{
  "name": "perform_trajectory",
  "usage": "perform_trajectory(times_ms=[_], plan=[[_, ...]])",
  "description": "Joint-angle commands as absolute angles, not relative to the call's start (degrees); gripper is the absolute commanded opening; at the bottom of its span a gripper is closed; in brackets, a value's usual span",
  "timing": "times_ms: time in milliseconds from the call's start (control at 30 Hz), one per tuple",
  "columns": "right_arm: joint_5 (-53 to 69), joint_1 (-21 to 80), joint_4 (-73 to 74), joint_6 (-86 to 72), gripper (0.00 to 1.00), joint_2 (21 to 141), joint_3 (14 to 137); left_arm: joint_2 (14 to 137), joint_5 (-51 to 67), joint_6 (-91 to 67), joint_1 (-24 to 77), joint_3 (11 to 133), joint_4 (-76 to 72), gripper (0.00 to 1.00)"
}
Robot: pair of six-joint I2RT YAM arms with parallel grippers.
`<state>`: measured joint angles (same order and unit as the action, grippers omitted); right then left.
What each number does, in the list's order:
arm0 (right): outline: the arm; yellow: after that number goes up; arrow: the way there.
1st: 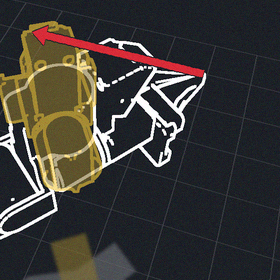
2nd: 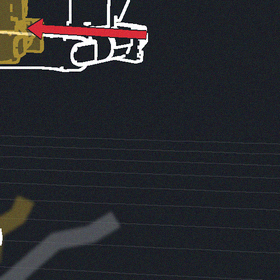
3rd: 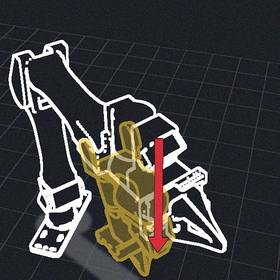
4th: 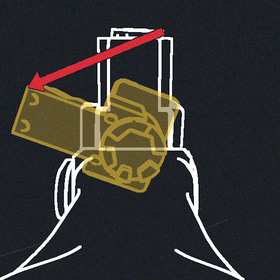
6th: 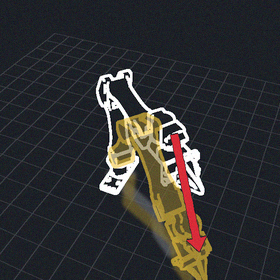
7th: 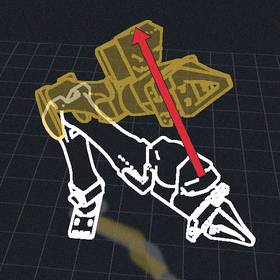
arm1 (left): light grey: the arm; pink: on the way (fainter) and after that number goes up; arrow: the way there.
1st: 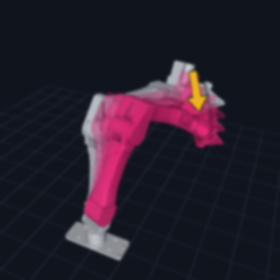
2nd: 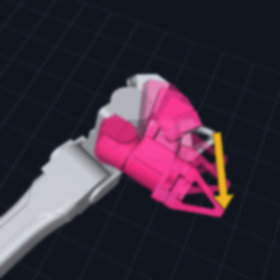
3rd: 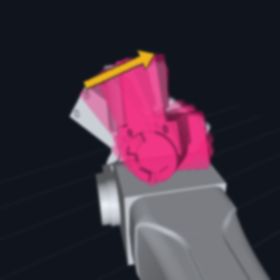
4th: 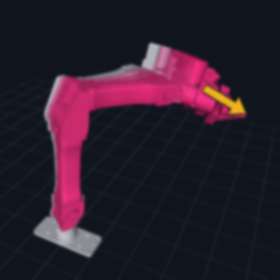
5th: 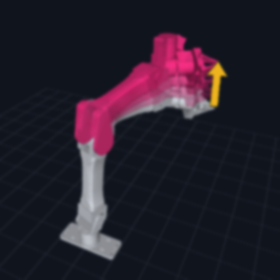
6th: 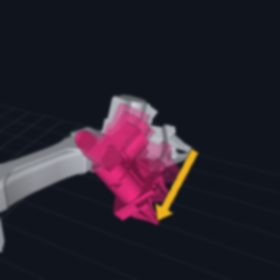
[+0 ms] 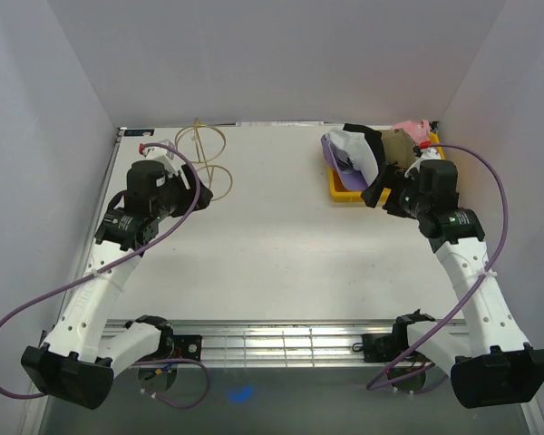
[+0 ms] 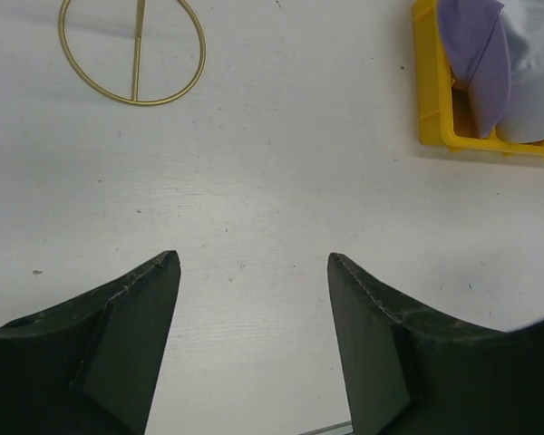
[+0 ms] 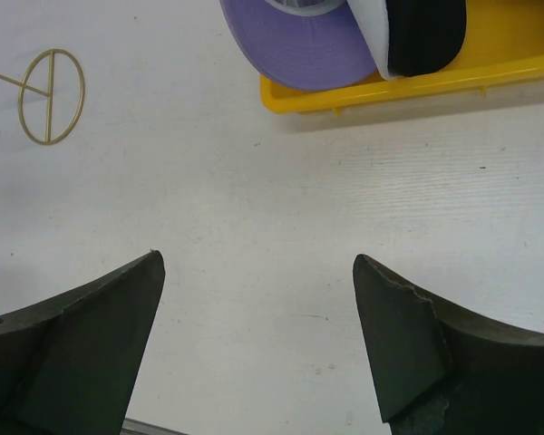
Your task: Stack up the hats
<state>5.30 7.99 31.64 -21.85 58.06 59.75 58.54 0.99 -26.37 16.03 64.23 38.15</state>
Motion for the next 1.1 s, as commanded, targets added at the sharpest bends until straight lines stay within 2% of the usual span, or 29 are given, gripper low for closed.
perform_trajectory(times_ms=[0,467,667,700,767,967,1067], plan=[[4.66,7.91,30.5,-20.92,0.89,55.73,60.65,57.3,2.55,-26.28,16.08,63.63,37.97,0.77],[4.14,7.91,30.76,-18.81,0.9,58.17,61.96,56.34,2.72,-26.19,16.08,62.06,37.88,0.77],[3.69,7.91,34.79,-15.21,1.0,69.66,73.02,56.25,4.04,-26.72,16.08,60.21,37.44,0.77],[3.78,7.91,35.76,-14.86,0.92,71.52,74.95,56.16,4.13,-26.63,16.08,59.94,37.44,0.77],[5.61,7.91,36.82,-13.89,0.84,75.82,79.88,55.81,4.48,-26.54,16.08,59.77,37.44,0.77],[7.12,9.75,36.73,-12.22,0.7,82.42,84.01,54.67,4.48,-26.28,16.08,59.06,37.71,0.77],[5.55,10.72,37.97,-10.55,0.68,84.37,86.47,54.06,4.75,-26.45,16.08,58.54,37.79,0.77]])
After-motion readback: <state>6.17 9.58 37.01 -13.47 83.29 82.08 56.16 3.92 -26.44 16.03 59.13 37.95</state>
